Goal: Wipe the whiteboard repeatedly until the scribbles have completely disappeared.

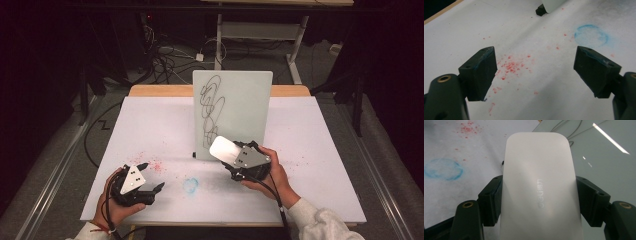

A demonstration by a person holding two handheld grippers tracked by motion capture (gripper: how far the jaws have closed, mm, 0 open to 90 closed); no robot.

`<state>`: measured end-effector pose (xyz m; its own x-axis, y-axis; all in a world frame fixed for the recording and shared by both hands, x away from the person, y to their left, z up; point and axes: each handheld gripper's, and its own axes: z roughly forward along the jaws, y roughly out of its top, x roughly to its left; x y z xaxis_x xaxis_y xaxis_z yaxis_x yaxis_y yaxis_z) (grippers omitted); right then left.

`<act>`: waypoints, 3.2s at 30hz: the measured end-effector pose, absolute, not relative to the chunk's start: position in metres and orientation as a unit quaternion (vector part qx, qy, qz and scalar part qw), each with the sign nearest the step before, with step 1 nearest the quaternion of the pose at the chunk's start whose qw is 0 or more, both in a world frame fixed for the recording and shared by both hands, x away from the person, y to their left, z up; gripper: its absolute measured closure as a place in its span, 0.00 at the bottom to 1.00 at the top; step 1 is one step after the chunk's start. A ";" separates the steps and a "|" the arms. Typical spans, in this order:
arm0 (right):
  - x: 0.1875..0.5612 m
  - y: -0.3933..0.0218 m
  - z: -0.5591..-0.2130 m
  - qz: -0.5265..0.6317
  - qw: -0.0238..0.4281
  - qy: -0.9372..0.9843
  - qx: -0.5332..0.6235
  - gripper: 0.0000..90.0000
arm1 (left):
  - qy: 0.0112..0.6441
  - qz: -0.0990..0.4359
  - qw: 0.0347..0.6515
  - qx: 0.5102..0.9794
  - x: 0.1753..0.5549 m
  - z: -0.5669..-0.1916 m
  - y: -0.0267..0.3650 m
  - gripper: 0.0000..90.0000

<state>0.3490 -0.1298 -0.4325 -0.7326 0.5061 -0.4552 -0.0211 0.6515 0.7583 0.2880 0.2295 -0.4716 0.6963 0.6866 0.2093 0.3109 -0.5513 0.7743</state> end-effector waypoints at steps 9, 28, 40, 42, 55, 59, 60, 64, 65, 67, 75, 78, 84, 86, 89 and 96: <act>0.350 -0.116 -0.425 0.368 0.416 0.819 0.148 0.34 | 0.287 0.254 0.364 0.849 0.289 -0.472 0.226 0.20; 0.372 -0.083 -0.448 0.294 0.474 0.817 0.144 0.34 | 0.289 0.253 0.356 0.852 0.288 -0.473 0.225 0.20; 0.360 -0.065 -0.484 0.258 0.463 0.843 0.091 0.34 | 0.289 0.256 0.359 0.850 0.287 -0.472 0.224 0.20; 0.358 -0.062 -0.490 0.250 0.471 0.842 0.077 0.34 | 0.289 0.256 0.359 0.850 0.287 -0.472 0.224 0.20; 0.363 -0.071 -0.474 0.246 0.506 0.822 0.084 0.34 | 0.293 0.261 0.354 0.849 0.286 -0.471 0.226 0.20; 0.369 -0.079 -0.459 0.258 0.528 0.801 0.110 0.34 | 0.300 0.264 0.355 0.845 0.288 -0.472 0.227 0.20; 0.370 -0.080 -0.457 0.257 0.535 0.797 0.114 0.34 | 0.301 0.264 0.356 0.845 0.289 -0.471 0.227 0.20; 0.370 -0.078 -0.458 0.249 0.547 0.791 0.112 0.34 | 0.300 0.264 0.357 0.844 0.288 -0.471 0.227 0.20; 0.369 -0.076 -0.461 0.243 0.541 0.798 0.103 0.34 | 0.300 0.264 0.357 0.845 0.288 -0.471 0.227 0.20; 0.368 -0.075 -0.463 0.237 0.542 0.801 0.095 0.34 | 0.306 0.257 0.355 0.845 0.288 -0.472 0.226 0.20; 0.361 -0.052 -0.484 0.204 0.525 0.825 0.037 0.34 | 0.319 0.248 0.375 0.834 0.289 -0.469 0.230 0.21; 0.360 -0.049 -0.486 0.193 0.522 0.831 0.023 0.34 | 0.314 0.251 0.377 0.834 0.288 -0.469 0.229 0.21; 0.355 -0.054 -0.495 0.145 0.519 0.842 0.002 0.34 | 0.317 0.254 0.377 0.832 0.287 -0.468 0.231 0.21; 0.354 -0.061 -0.495 0.132 0.514 0.848 0.001 0.34 | 0.319 0.255 0.376 0.832 0.287 -0.468 0.232 0.21; 0.354 -0.065 -0.494 0.131 0.511 0.849 0.006 0.34 | 0.320 0.257 0.376 0.831 0.286 -0.467 0.232 0.21; 0.355 -0.075 -0.489 0.125 0.529 0.839 0.033 0.34 | 0.322 0.259 0.378 0.828 0.287 -0.466 0.234 0.21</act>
